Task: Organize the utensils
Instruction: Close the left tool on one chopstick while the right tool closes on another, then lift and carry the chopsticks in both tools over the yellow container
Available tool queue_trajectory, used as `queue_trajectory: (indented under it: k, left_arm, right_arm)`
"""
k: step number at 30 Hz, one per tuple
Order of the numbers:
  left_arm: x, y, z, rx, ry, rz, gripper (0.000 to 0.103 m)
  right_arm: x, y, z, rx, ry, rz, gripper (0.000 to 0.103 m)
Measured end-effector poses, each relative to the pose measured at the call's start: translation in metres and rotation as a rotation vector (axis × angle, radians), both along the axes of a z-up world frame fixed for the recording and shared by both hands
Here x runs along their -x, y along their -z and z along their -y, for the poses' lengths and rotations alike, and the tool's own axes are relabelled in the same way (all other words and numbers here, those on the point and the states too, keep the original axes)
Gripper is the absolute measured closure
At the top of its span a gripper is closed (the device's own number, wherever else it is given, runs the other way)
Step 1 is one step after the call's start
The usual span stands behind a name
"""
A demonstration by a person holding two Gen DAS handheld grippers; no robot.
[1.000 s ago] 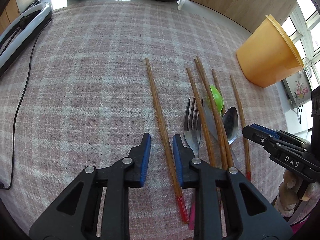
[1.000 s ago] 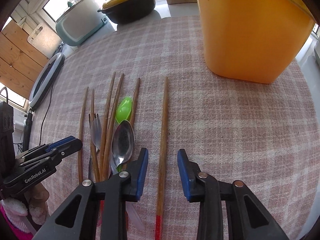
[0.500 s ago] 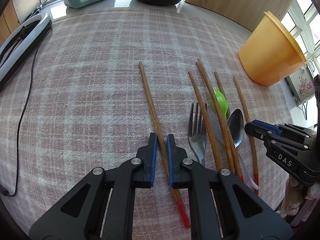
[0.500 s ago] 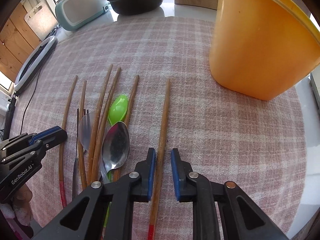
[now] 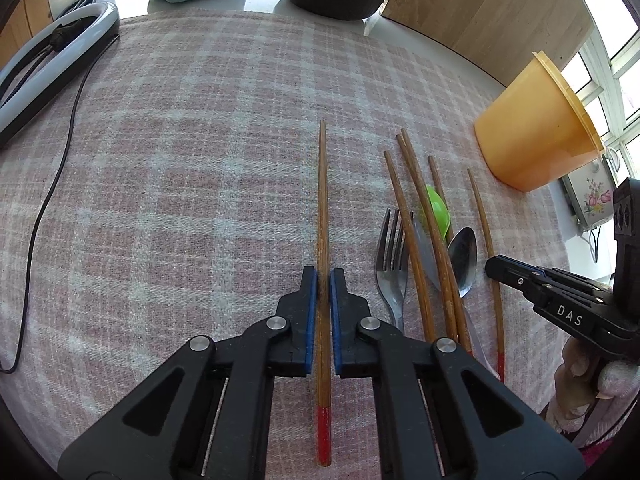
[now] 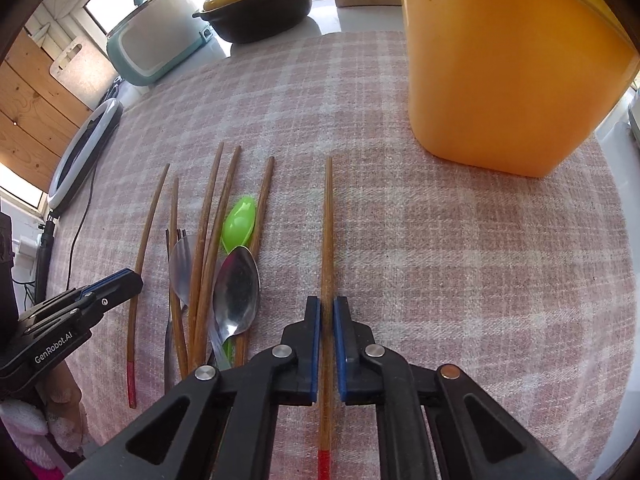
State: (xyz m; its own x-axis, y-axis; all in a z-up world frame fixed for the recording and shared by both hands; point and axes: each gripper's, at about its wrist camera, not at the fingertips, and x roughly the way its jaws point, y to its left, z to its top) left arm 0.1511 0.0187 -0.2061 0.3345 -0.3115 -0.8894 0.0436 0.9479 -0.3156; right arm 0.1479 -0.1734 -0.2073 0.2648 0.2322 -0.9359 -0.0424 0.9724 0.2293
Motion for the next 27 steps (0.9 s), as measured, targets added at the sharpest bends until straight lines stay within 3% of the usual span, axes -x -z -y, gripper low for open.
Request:
queue_trajectory:
  k: [8,17,27]
  left_arm:
    - [0.013,-0.012,-0.025,0.049,-0.048,0.024,0.099]
    - [0.026,-0.048,-0.034,0.103,-0.078,0.112,0.099]
    - [0.032,-0.101,-0.002,0.137,-0.075,0.259,0.099]
  right_arm:
    - [0.015,-0.014,0.007,-0.049,0.006,0.041,0.099]
    - [0.039,-0.041,0.019,-0.097,0.017,0.115,0.099]
    - [0.065,-0.094,0.042,-0.146,0.013,0.244,0.099]
